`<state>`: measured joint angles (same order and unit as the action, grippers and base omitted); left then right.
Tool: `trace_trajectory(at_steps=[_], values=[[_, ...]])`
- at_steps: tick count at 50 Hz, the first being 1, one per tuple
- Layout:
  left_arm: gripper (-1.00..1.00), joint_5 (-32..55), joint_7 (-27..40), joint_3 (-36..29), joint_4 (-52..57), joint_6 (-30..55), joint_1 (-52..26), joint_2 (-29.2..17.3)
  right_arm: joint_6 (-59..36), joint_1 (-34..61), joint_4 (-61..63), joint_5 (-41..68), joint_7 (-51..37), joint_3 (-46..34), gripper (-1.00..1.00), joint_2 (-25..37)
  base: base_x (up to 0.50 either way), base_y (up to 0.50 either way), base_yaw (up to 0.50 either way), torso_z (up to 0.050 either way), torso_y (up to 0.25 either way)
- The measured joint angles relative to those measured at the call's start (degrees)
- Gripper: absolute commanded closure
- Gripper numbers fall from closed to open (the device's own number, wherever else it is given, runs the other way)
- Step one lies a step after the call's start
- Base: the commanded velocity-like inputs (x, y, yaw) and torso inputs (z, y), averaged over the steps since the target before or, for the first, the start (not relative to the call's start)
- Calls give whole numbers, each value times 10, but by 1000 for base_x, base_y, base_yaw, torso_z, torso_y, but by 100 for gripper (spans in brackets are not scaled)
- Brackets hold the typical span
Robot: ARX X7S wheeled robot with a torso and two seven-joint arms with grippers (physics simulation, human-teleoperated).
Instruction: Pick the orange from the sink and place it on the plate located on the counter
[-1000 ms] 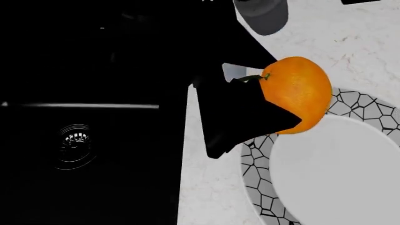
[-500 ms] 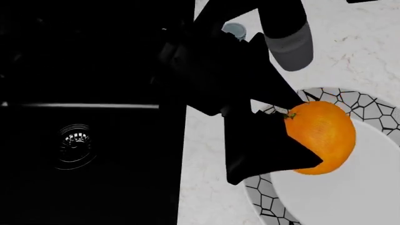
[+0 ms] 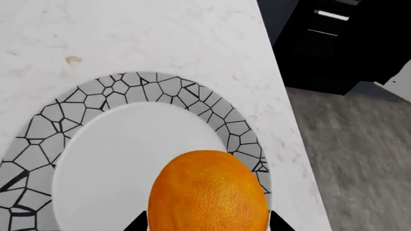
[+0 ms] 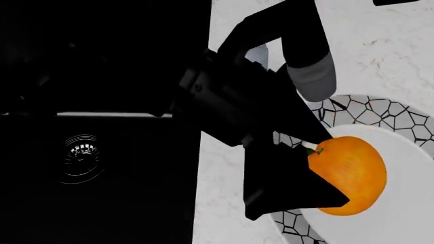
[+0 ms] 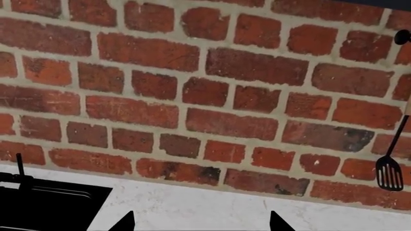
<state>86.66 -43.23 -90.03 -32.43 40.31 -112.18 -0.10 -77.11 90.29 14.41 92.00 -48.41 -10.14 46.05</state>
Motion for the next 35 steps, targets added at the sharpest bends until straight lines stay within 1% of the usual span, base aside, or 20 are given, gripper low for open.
trace_trajectory(at_steps=[14, 35], values=[[100, -8, 4, -6, -7, -11, 18, 0, 6, 1, 0, 3, 1, -4, -100, 3, 0, 0, 0, 0, 1], [100, -14, -1, -8, -21, 1, 43, 0, 13, 1, 0, 4, 4, -12, -100, 8, 0, 0, 0, 0, 0]])
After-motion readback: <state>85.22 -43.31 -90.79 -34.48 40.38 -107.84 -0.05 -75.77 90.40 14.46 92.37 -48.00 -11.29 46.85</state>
